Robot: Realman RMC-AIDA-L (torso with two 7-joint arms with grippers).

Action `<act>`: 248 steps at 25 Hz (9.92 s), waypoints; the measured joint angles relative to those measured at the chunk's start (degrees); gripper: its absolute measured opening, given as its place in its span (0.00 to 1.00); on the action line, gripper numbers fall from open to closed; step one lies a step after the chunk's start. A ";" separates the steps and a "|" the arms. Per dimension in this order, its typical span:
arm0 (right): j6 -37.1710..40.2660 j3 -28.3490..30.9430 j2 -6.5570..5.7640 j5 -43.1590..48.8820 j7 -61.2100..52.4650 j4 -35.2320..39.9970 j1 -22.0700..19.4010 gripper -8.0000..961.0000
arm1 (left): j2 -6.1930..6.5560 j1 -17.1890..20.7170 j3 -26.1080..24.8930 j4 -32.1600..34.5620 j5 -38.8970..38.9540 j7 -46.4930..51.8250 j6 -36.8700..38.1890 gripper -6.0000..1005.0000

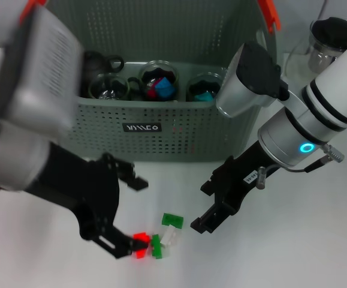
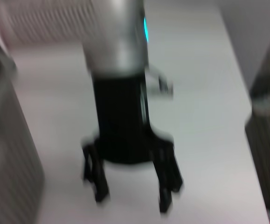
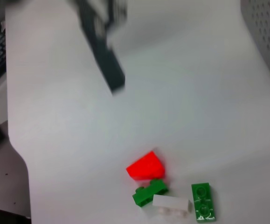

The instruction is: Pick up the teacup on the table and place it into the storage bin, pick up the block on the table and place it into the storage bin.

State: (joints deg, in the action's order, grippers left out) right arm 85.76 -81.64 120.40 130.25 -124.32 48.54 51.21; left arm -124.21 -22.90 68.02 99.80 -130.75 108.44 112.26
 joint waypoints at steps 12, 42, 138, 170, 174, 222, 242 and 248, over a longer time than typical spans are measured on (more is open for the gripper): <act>0.44 -0.02 -0.08 0.02 0.19 0.16 0.05 0.98 | -0.48 -2.45 24.40 -7.39 -19.07 15.74 -14.38 0.90; 0.06 0.00 -0.08 0.09 -0.07 -0.05 0.29 0.98 | -0.60 -5.86 37.03 -18.91 -25.22 21.10 -24.42 0.80; -0.81 -0.18 0.01 0.08 1.14 -0.82 -0.67 0.98 | -0.40 7.24 -2.14 -3.07 7.77 -0.78 -2.99 0.90; -1.42 -0.09 -0.17 0.19 -0.85 -0.90 -0.38 0.98 | -0.42 -5.18 33.75 -20.02 -20.24 22.62 -25.19 0.90; -1.44 -0.09 -0.17 0.21 -0.84 -0.90 -0.42 0.98 | -0.43 -5.96 34.90 -19.98 -20.30 23.90 -25.56 0.90; -1.55 -0.09 -0.16 0.20 -0.63 -0.90 -0.68 0.98 | -0.34 -3.93 31.68 -13.48 -22.83 26.31 -23.03 0.40; -0.83 -0.51 -0.17 0.54 -0.37 -0.74 -0.40 0.98 | 2.18 -17.10 -15.59 -5.49 0.87 22.86 -19.57 0.40; -0.82 -0.62 -0.07 0.54 -0.60 -0.77 -0.42 0.98 | 5.11 -23.55 -15.78 -20.25 2.02 21.57 -27.94 0.40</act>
State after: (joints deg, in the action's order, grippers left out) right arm 84.93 -82.26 120.33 130.78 -124.93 47.77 50.79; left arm -119.09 -46.45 52.24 79.55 -128.73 130.01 84.32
